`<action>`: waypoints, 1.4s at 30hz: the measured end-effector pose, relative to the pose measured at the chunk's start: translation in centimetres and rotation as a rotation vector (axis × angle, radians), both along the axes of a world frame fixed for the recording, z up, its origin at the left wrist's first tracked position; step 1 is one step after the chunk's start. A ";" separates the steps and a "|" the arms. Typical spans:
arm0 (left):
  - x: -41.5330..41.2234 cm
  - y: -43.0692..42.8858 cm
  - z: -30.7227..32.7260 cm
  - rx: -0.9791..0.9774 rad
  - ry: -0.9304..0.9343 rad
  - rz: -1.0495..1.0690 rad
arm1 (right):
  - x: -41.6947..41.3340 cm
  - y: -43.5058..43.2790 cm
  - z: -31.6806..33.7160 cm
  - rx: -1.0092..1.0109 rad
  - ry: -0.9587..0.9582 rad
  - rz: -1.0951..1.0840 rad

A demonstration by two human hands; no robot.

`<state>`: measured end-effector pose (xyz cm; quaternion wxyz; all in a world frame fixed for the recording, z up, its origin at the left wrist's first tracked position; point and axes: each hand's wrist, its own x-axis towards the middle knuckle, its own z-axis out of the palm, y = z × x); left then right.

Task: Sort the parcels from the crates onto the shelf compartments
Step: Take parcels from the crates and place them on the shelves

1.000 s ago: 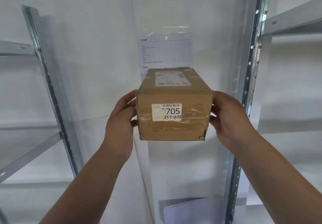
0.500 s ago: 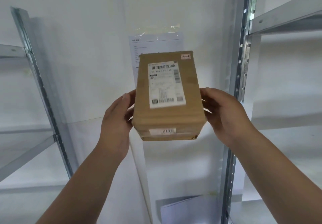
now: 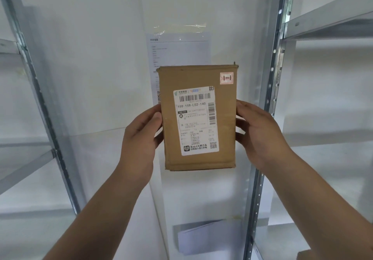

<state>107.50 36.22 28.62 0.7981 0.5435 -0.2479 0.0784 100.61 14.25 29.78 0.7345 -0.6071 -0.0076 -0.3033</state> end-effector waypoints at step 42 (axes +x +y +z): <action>-32.2 4.2 -10.5 0.058 0.250 -0.110 | -35.8 6.9 -10.3 0.099 0.251 -0.178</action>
